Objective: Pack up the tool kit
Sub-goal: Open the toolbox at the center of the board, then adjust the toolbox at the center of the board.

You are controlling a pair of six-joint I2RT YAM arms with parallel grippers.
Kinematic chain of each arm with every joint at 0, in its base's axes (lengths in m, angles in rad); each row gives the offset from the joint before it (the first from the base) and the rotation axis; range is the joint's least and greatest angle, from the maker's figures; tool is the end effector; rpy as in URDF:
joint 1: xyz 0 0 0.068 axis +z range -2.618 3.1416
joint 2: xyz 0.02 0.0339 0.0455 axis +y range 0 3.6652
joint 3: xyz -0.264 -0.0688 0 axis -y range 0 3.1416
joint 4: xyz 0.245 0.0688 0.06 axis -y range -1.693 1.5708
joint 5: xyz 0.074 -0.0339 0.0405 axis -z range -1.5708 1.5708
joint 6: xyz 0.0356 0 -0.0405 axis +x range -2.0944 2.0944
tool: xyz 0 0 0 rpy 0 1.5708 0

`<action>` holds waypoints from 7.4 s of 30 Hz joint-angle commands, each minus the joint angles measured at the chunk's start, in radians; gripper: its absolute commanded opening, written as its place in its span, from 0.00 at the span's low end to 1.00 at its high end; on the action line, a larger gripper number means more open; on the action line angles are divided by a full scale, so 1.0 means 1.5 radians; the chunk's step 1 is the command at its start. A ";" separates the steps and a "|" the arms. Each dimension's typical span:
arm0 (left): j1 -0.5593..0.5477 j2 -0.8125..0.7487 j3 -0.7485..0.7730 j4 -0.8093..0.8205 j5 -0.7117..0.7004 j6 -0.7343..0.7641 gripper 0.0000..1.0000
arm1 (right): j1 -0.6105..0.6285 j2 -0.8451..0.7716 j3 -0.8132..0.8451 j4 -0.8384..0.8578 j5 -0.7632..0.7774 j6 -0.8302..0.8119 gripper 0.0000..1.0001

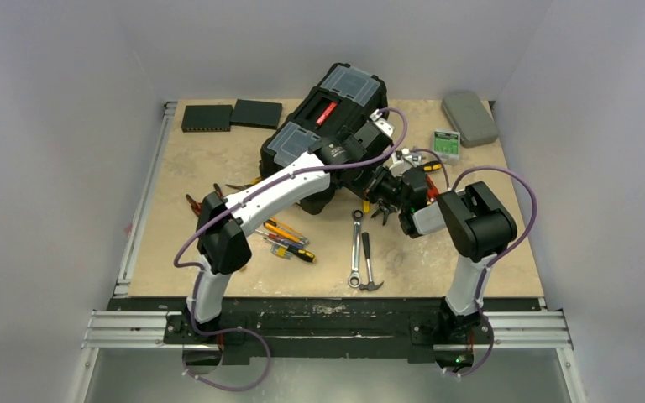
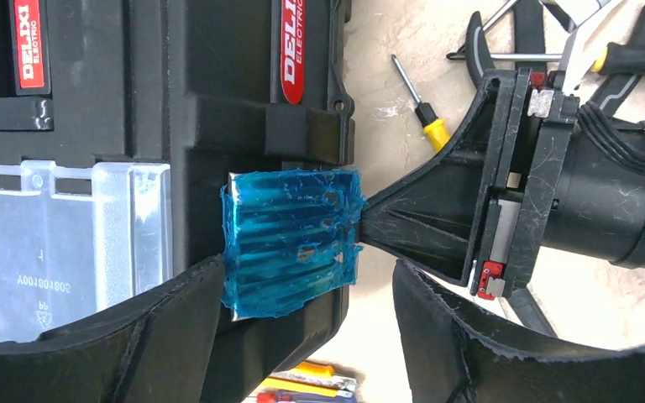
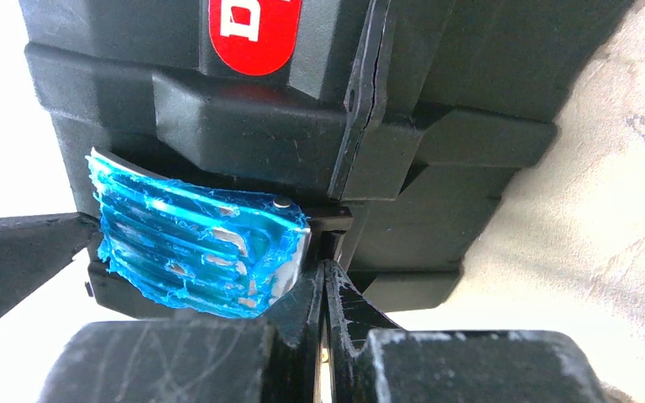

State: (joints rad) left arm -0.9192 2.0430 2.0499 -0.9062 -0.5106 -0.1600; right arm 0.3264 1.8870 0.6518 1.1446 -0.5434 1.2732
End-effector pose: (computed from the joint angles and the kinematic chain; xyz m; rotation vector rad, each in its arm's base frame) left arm 0.2868 -0.3473 0.3280 0.6621 2.2287 0.1033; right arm 0.3194 0.1276 0.1434 0.4310 1.8896 1.5949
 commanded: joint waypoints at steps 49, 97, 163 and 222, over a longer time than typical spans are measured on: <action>0.249 -0.263 -0.108 0.031 0.323 -0.086 0.77 | 0.020 -0.061 0.079 -0.256 0.063 -0.101 0.00; 0.376 -0.233 -0.489 0.426 0.578 -0.269 0.66 | 0.046 0.001 0.403 -0.536 -0.004 -0.232 0.10; 0.377 -0.040 -0.001 0.118 0.411 -0.159 0.93 | -0.055 -0.170 0.445 -0.749 0.149 -0.465 0.76; 0.466 -0.171 -0.350 0.437 0.807 -0.348 0.21 | -0.083 -0.156 0.341 -0.647 0.005 -0.347 0.75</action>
State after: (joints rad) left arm -0.2146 1.8790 1.5776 -0.2481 0.5056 -0.5995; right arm 0.2199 1.6966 1.1698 0.1246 -0.4995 0.7372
